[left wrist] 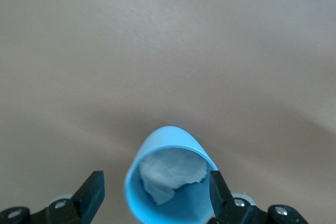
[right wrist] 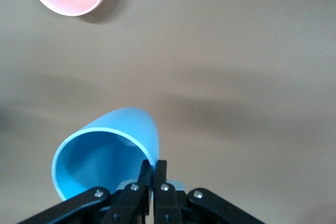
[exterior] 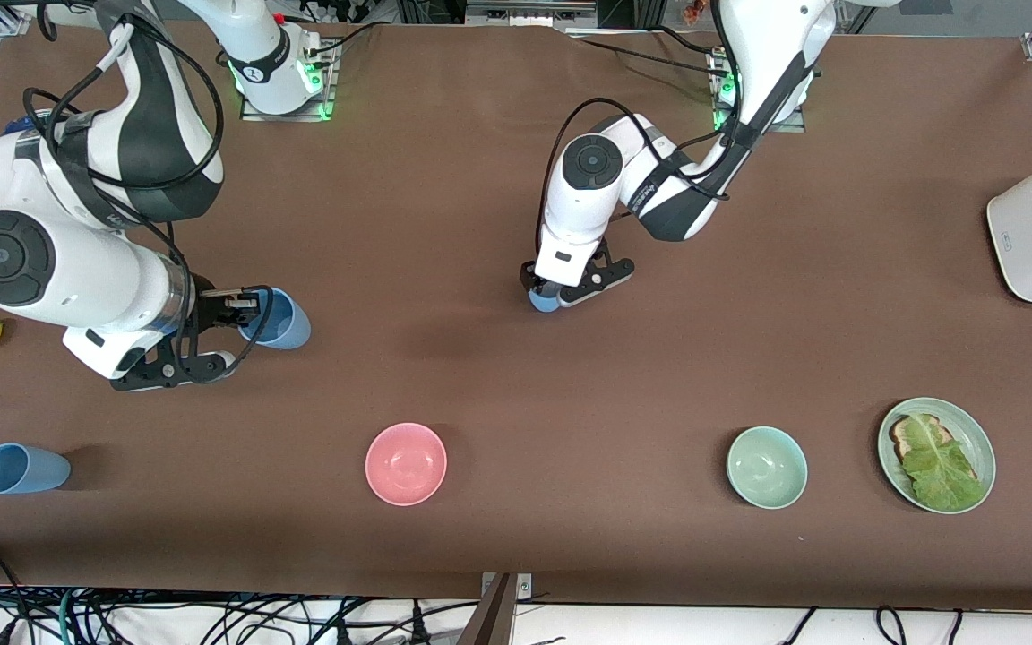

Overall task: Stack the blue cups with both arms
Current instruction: 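Lower the tissue cup onto the table and open the left gripper, then bring the right gripper's cup over the tissue cup while the left gripper withdraws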

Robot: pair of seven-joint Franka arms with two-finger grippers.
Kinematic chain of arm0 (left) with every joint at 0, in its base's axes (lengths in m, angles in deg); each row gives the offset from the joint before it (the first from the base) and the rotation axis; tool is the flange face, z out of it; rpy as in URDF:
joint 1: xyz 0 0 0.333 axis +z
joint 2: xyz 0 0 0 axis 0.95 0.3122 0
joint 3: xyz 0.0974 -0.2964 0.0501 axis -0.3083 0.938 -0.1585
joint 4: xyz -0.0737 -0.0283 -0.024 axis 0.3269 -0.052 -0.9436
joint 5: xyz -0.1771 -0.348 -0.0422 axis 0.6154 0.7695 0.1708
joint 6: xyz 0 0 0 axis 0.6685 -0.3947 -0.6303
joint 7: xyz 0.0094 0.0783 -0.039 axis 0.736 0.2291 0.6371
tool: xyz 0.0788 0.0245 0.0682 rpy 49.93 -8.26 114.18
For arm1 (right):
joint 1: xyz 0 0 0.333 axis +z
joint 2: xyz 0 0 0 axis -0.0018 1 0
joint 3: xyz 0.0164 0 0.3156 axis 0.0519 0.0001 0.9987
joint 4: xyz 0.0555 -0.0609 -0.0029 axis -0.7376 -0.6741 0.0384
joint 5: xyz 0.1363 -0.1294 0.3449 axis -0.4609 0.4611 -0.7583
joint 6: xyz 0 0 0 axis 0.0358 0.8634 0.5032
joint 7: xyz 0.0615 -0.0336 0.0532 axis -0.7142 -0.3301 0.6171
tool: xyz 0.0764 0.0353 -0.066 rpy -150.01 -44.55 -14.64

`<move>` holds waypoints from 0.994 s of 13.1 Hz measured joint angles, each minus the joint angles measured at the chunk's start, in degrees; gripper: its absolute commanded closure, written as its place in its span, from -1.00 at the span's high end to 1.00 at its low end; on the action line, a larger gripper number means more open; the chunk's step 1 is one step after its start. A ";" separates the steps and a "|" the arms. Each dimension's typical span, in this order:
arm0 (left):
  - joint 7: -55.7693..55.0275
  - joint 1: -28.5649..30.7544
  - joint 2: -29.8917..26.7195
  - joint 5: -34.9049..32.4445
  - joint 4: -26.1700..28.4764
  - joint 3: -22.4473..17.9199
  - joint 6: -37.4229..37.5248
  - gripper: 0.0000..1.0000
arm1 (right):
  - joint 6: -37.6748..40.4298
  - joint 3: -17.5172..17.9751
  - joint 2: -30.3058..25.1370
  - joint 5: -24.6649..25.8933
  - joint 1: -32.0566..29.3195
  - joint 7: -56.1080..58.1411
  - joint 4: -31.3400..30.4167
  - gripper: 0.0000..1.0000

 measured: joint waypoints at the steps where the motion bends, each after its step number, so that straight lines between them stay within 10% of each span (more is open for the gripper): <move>1: 0.94 0.80 -1.27 0.00 -0.43 0.03 2.67 0.85 | 0.00 0.02 0.23 0.00 0.01 0.00 0.00 -1.00; 13: 35.29 18.44 -17.44 5.42 -11.70 -0.07 33.39 0.96 | 0.10 1.07 -0.17 -0.13 8.46 -13.74 0.61 -1.00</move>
